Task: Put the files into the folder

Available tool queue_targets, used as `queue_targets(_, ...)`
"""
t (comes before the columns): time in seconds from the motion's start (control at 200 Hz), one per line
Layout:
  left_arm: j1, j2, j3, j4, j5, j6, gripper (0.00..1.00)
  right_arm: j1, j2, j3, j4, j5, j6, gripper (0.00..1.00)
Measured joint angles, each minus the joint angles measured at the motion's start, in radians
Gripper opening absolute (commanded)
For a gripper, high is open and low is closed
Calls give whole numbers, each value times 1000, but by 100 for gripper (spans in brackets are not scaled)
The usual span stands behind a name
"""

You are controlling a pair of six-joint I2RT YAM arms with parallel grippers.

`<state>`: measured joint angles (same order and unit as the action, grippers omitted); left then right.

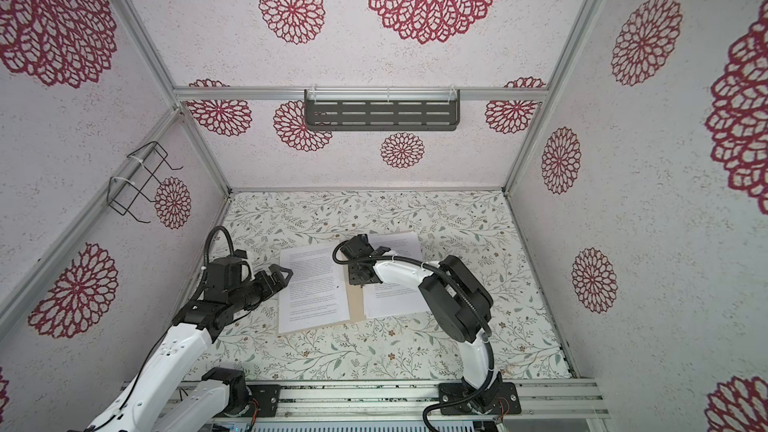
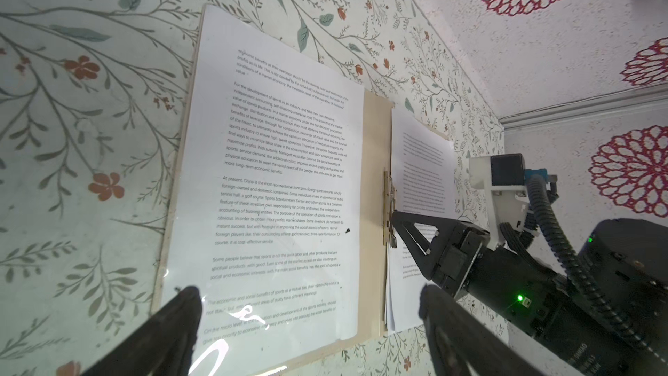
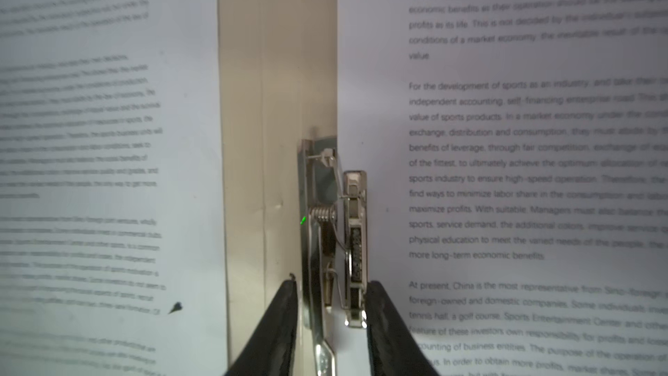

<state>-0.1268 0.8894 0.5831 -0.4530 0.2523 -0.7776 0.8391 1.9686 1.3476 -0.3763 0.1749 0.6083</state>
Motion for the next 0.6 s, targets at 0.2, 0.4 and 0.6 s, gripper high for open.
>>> queue_targets(0.2,2,35,-1,-1,5,0,97,1,3,7,-4,-3,-13,28)
queue_targets(0.4,4,41,-1,-1,8,2,97,3,3,7,14,-14,-13,28)
queue_targets(0.6,7,40,-1,-1,10,3,97,3,16,18,17,-21,-13,27)
